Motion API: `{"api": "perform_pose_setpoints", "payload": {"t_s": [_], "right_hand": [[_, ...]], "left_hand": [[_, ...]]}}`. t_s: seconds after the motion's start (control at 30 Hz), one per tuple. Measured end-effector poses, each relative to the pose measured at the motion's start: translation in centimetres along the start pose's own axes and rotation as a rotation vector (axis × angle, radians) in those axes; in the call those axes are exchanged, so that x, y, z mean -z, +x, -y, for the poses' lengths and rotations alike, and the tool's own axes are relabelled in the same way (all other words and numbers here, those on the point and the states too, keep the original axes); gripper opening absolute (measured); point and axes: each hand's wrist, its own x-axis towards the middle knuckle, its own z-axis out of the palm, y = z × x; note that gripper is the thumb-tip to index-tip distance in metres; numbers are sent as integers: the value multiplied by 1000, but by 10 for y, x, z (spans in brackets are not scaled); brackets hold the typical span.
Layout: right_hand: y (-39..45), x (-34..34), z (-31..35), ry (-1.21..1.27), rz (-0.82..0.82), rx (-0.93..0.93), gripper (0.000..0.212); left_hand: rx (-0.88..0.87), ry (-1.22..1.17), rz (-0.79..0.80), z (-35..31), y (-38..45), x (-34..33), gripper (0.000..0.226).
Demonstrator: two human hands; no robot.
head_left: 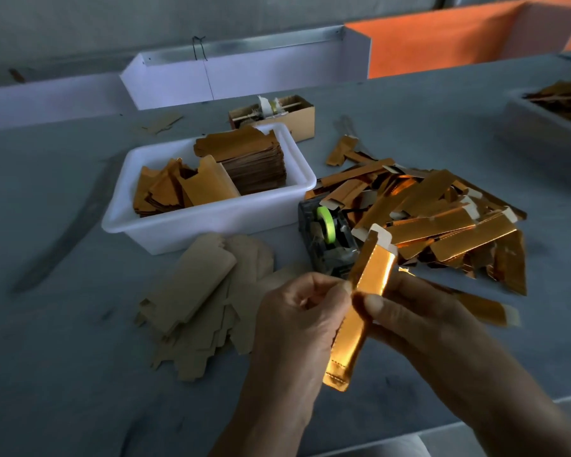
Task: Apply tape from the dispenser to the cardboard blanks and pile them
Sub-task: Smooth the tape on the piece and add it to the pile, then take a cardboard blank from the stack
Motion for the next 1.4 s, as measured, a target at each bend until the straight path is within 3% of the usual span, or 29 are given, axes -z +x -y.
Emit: {"api": "perform_pose_setpoints", "payload": {"t_s": [0.13, 0.3, 0.37, 0.47, 0.57, 0.63, 0.7, 0.8, 0.93, 1.1, 1.27, 1.33, 1.4], "right_hand": [[5, -4, -1, 211, -11, -47, 21], [9, 4, 5, 162, -36, -47, 24], [17, 19, 18, 132, -163, 2, 20], [26, 45, 43, -14, -459, 173, 19], [25, 51, 42, -91, -675, 293, 13], [23, 41, 29, -36, -758, 241, 28], [18, 24, 15, -78, -729, 164, 32], [11, 8, 4, -171, -662, 176, 18], [7, 4, 1, -125, -556, 117, 16], [4, -5, 3, -109, -491, 93, 17], [0, -27, 2, -118, -236, -35, 18], [0, -44, 0, -67, -108, -95, 16], [3, -57, 0, 7, -54, -76, 27]], "left_hand": [[-30, 15, 8, 1, 1, 2, 19], [18, 78, 80, 5, 6, 20, 19], [29, 164, -71, 13, 15, 35, 19], [41, 559, -244, 25, 26, 65, 14], [121, 743, -163, 37, 25, 79, 44], [50, 1062, -108, 41, 21, 67, 58], [-46, 1327, -115, 42, 18, 53, 60], [-55, 1411, -110, 39, 19, 51, 56], [-65, 1417, -13, 37, 26, 62, 48], [-43, 1312, 19, 30, 24, 69, 23], [-179, 1320, -178, 12, 14, 54, 17], [-311, 1291, -311, 4, 7, 43, 11], [-489, 1248, -420, 2, -1, 29, 11]]}}
